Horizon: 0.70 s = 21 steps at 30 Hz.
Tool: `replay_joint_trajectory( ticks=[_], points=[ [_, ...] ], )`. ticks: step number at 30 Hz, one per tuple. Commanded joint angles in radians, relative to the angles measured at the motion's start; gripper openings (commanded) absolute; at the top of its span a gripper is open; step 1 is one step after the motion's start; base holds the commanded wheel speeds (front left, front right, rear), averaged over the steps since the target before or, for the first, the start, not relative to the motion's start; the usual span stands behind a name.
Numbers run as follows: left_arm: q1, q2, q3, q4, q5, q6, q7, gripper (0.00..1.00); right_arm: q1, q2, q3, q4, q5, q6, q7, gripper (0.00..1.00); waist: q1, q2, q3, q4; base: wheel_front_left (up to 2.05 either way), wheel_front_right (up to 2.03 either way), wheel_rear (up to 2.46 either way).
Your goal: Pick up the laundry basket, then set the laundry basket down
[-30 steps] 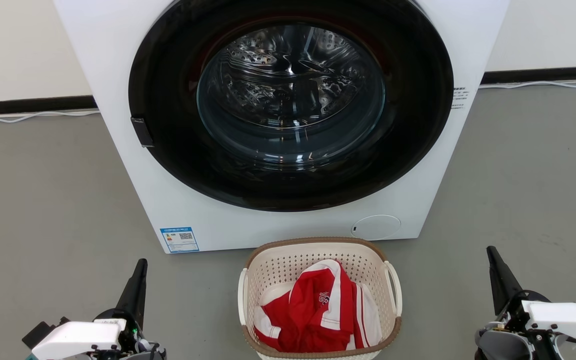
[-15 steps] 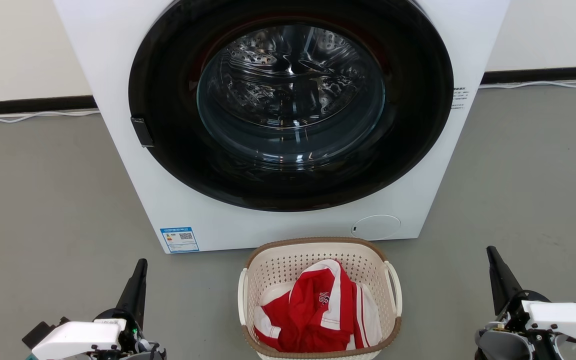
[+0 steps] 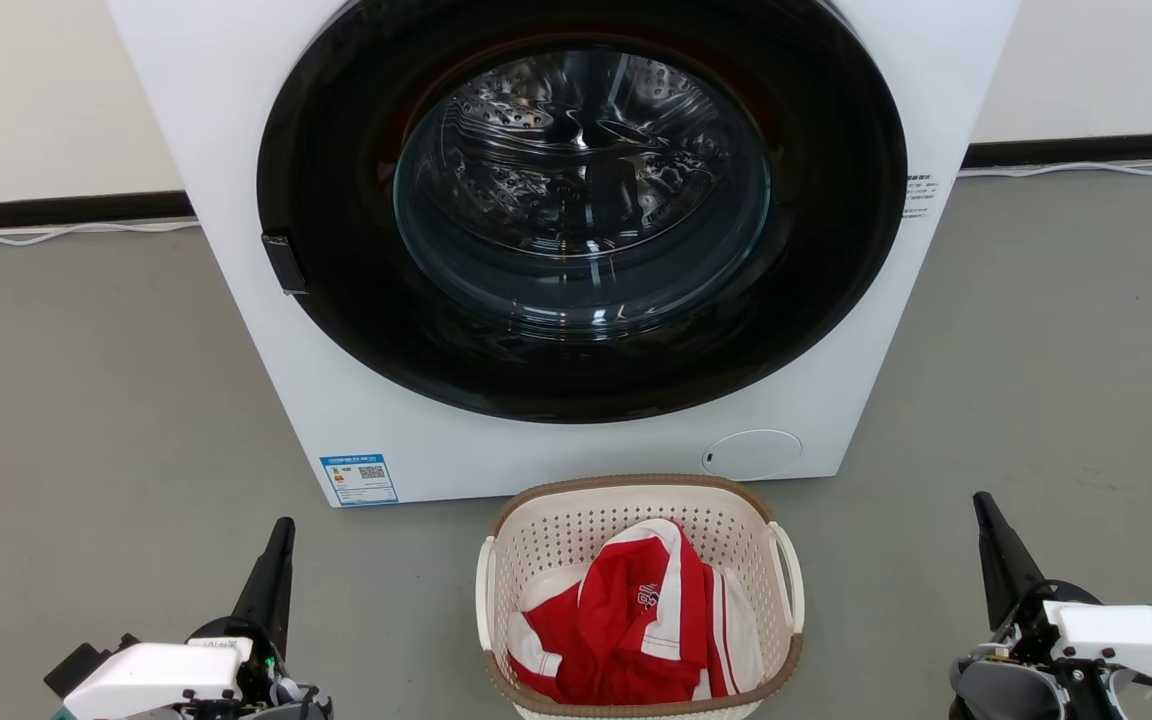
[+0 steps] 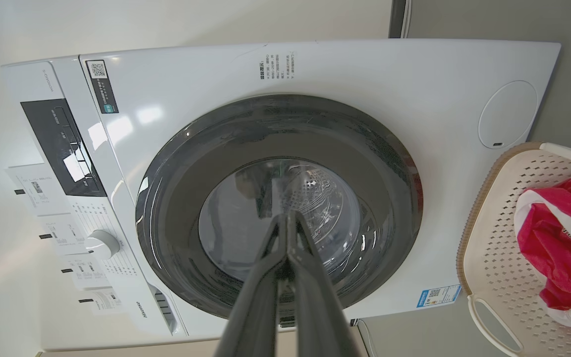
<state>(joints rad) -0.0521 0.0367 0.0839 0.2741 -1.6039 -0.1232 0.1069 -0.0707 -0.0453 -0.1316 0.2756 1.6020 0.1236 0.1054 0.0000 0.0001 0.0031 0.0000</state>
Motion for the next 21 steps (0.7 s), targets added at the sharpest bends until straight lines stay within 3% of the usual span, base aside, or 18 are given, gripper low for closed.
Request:
replay_joint_trajectory(
  ticks=[1, 21],
  points=[
    [-0.056, 0.013, 0.030, -0.029, -0.005, -0.007, 0.006, 0.00, -0.037, -0.005, 0.018, -0.031, 0.007, 0.007, 0.008, 0.00, 0.0000, -0.0001, 0.000, 0.000, 0.00, 0.00, 0.00],
    [-0.056, 0.013, 0.030, -0.029, -0.005, -0.007, 0.006, 0.00, -0.037, -0.005, 0.018, -0.031, 0.007, 0.007, 0.008, 0.00, 0.0000, -0.0001, 0.000, 0.000, 0.00, 0.00, 0.00]
  ],
)
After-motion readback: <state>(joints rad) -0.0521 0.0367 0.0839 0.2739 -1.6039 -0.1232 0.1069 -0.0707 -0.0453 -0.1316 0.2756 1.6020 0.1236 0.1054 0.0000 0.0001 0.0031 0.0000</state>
